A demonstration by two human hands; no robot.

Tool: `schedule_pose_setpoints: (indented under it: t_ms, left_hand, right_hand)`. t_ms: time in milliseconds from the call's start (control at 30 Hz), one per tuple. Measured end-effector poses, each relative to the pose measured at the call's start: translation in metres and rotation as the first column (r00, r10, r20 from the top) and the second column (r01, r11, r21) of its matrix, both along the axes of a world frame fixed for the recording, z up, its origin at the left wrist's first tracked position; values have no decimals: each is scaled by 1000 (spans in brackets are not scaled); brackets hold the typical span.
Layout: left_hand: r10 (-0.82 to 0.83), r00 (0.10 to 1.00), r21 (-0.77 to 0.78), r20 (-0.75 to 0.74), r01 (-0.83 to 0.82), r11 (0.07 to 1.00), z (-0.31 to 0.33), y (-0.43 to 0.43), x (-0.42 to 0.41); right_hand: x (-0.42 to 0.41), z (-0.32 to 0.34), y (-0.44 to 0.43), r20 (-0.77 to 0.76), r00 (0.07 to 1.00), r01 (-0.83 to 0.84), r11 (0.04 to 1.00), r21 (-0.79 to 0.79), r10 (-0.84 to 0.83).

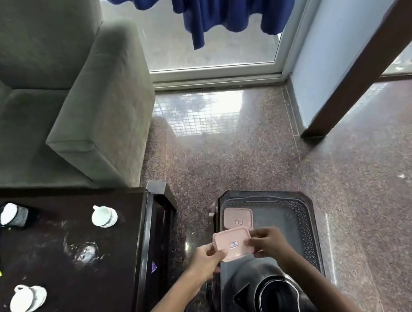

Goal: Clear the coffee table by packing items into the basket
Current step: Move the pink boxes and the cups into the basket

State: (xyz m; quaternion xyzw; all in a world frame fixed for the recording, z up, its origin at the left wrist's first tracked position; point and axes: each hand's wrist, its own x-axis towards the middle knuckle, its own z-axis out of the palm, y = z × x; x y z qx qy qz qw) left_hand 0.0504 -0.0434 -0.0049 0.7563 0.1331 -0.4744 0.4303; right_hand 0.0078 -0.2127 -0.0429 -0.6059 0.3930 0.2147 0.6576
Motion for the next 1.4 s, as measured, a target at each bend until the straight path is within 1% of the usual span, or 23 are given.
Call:
schedule_pose_setpoints:
  t_ms: [67,167,233,333,400,500,700,800,867,967,1033,1100,1200,1267,1400]
  left_hand:
    - [-47,999,12,-1,47,999,2,-4,1]
    - [-42,999,36,0,42,998,-1,-3,0]
    - [-40,999,47,-14,41,998,-2,2,-3]
    - [-28,997,49,-75,32,998,-2,11,-9]
    - [-6,996,60,-86,11,998,-3,17,-13]
    - [18,997,71,-81,-12,997,-4,24,-16]
    - [48,994,74,-94,-41,996,-7,36,-24]
    - [80,992,58,-97,-75,996,-7,41,-25]
    - [110,989,42,-100,-106,993,-6,45,-23]
    - [158,981,11,-111,-158,987,-5,54,-19]
    - [213,969,-15,-122,-216,976,-3,64,-17]
    - [264,956,-40,-127,-271,962,0,77,-15]
    - [316,940,-69,-130,-327,943,3,102,-13]
    - [340,933,-84,-120,-351,933,5,125,-14]
    - [395,916,-114,-67,-400,909,10,192,-20]
  right_hand:
    - [-2,-9,-5,-39,999,4,1000,-29,-5]
    - [-1,-29,-13,-129,992,-21,993,-118,6]
    - [-1,-47,-18,-189,981,-85,974,-209,45]
    - [-1,-76,-21,-295,946,-229,920,-318,134]
    - [1,-92,-23,-355,918,-293,902,-317,173]
    - [8,-107,-21,-378,917,-254,916,-310,127]
    - [17,-129,-18,-361,932,-137,952,-275,30]
    - [15,-98,-14,-323,945,-31,965,-260,-56]
    - [12,-77,-14,-294,952,1,963,-269,-83]
    - [12,-56,-13,-197,976,21,934,-356,-97]
    - [15,-42,-7,-121,991,9,927,-375,-59]
    - [21,-23,5,-59,998,-11,933,-359,-11]
    - [30,2,32,24,1000,-8,941,-338,17]
    - [33,15,59,66,997,-7,943,-334,30]
    - [37,22,132,93,987,-93,928,-360,135]
